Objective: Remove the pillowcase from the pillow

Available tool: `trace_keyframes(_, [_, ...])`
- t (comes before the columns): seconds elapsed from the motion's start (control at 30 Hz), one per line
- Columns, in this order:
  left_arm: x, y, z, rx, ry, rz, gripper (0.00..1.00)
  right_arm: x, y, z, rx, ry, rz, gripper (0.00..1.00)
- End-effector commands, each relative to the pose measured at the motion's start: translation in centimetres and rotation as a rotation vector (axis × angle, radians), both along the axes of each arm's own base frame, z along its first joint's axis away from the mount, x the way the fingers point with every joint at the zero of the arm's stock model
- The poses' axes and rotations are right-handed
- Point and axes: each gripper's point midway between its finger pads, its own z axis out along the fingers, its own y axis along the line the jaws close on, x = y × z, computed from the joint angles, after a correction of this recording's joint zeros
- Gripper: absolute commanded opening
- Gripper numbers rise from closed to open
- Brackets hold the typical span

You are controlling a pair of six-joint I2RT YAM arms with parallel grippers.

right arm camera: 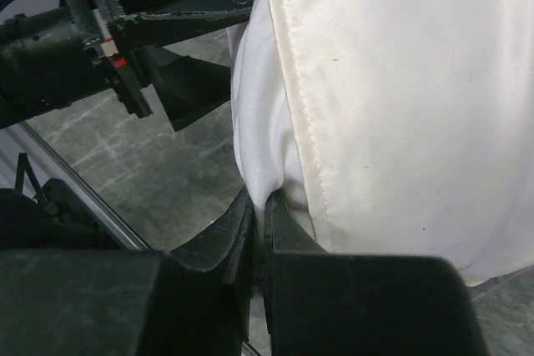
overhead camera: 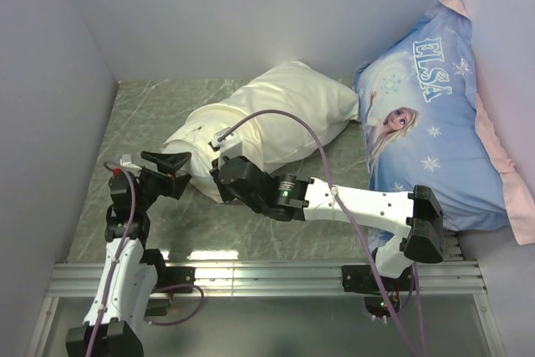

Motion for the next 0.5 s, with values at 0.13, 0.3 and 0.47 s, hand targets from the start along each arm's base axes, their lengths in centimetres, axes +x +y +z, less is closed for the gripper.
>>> trace_keyframes(0.13, [1.8, -0.6, 1.2, 0.019, -0.054, -0.075, 0.99, -1.9, 3.0, 7.4, 0.223, -0.019, 0.073, 0.0])
trace_keyframes(0.3, [2.9, -0.6, 0.8, 0.055, -0.019, -0.084, 0.96, -4.1, 6.2, 6.1, 0.196, -0.008, 0.144, 0.0])
trace_keyframes(0.47, [3.3, -0.4, 0.4, 0.108, 0.009, -0.09, 0.28, -4.6, 7.1, 5.6, 0.169, -0.018, 0.155, 0.0])
